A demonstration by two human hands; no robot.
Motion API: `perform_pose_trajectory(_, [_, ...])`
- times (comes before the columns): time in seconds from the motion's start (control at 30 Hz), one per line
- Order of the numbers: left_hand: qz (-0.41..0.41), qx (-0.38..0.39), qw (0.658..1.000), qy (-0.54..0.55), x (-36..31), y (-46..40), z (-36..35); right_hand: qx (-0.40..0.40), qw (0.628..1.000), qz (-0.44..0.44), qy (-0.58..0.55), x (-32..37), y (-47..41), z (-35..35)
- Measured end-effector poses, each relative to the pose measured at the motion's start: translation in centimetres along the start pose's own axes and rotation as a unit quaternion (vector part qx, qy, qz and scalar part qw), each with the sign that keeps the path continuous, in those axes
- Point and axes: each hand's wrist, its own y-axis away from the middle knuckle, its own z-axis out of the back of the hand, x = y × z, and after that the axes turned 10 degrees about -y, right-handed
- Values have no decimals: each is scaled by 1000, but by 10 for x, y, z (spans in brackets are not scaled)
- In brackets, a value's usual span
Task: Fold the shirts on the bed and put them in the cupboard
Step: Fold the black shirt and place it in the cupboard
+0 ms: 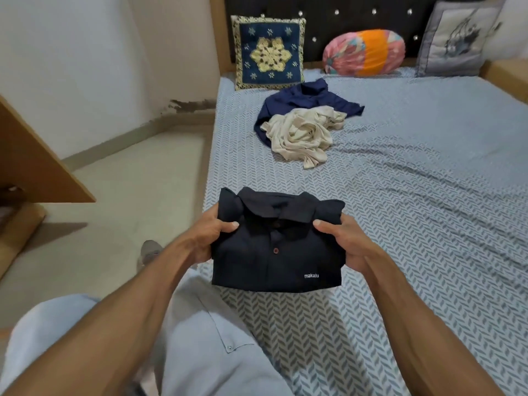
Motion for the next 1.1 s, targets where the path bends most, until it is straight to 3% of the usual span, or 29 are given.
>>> perform_pose_trajectory(0.2, [-62, -14, 998, 5, -25, 56, 54, 115, 992, -16, -44, 25, 17, -58])
perform_pose_trajectory(0.4, [-99, -69, 992, 23, -32, 98, 124, 169, 985, -34, -18, 37, 7, -142])
perform_pose_trajectory(0.67, [-92, -136, 983, 78, -11, 100, 228, 194, 978, -74, 18, 26, -52, -258])
perform_pose_trajectory(0.9, [-50, -168, 976, 127, 21, 46, 352, 195, 972, -112, 67, -2, -152, -370])
perform_pose_trajectory(1.1, [-22, -181, 972, 151, -7, 45, 432, 208, 964, -145, 83, 6, -188, -463])
